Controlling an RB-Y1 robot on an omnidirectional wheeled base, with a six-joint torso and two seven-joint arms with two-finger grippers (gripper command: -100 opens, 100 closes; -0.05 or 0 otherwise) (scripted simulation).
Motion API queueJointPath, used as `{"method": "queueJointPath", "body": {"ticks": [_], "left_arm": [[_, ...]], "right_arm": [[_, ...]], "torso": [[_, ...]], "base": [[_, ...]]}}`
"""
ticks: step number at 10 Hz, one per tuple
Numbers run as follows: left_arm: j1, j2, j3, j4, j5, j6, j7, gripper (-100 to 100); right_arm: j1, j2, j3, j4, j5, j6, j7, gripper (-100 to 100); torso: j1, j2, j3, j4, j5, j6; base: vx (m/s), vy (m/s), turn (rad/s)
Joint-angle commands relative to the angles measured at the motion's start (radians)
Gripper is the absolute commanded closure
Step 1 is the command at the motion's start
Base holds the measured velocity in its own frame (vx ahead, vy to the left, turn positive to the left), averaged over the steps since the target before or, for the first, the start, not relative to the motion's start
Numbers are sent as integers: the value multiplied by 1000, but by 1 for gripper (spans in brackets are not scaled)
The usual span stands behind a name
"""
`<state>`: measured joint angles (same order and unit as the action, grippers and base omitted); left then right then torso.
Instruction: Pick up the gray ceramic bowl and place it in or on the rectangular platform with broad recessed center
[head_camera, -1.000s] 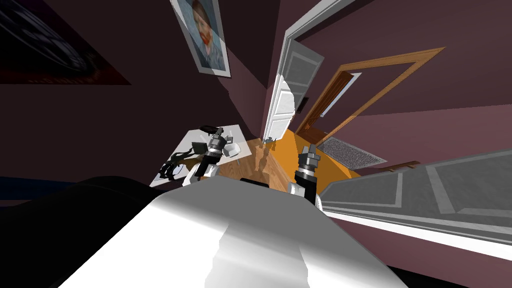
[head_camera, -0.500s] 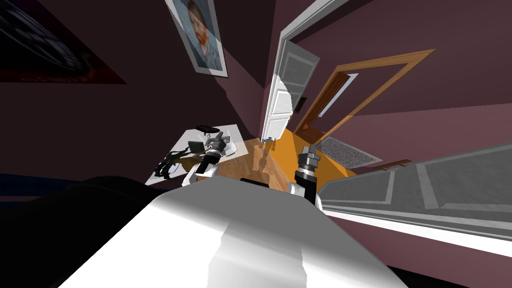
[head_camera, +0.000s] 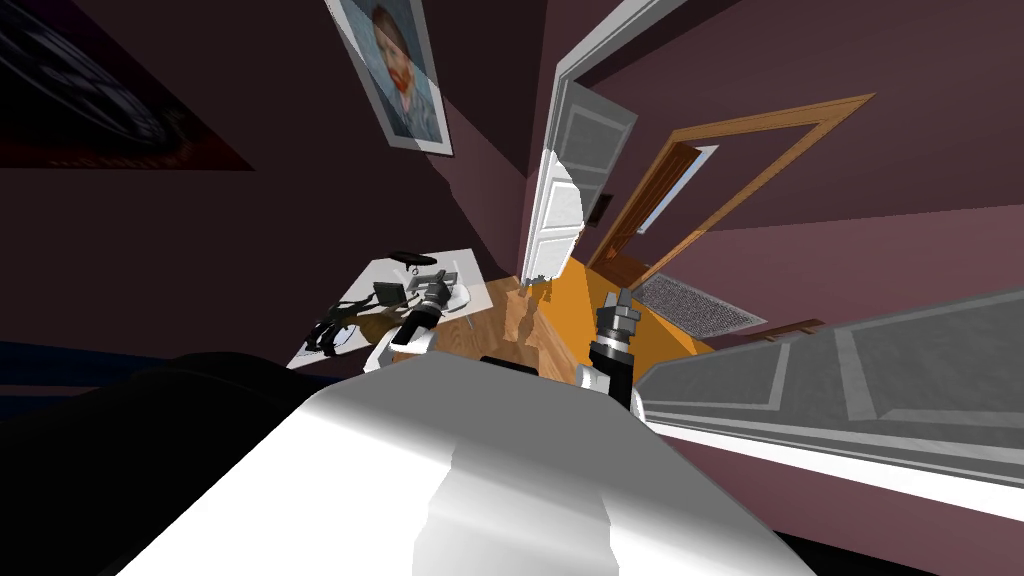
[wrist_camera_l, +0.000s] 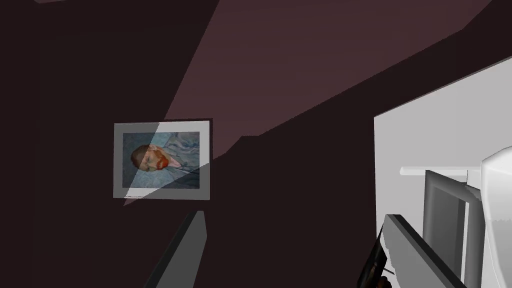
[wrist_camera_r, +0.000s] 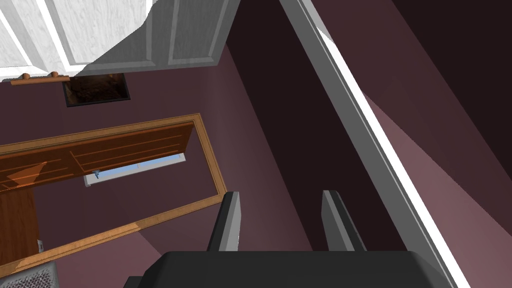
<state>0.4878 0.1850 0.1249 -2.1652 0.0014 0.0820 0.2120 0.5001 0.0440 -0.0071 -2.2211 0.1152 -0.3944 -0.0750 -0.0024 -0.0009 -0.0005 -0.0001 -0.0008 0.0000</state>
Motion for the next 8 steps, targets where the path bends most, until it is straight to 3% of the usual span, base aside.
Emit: {"method": "queueJointPath", "body": {"ticks": [1, 8], "left_arm": [[-5, -9, 6, 20, 5, 50, 9, -100], [-19, -17, 30, 72, 33, 214, 31, -100]], "right_arm": [[0, 0, 0, 0, 0, 0, 0, 0], [0, 0, 0, 0, 0, 0, 0, 0]], "torso": [[0, 0, 0, 0, 0, 0], [1, -2, -1, 0, 0, 0]], "base": [[16, -59, 26], [37, -37, 34]]}}
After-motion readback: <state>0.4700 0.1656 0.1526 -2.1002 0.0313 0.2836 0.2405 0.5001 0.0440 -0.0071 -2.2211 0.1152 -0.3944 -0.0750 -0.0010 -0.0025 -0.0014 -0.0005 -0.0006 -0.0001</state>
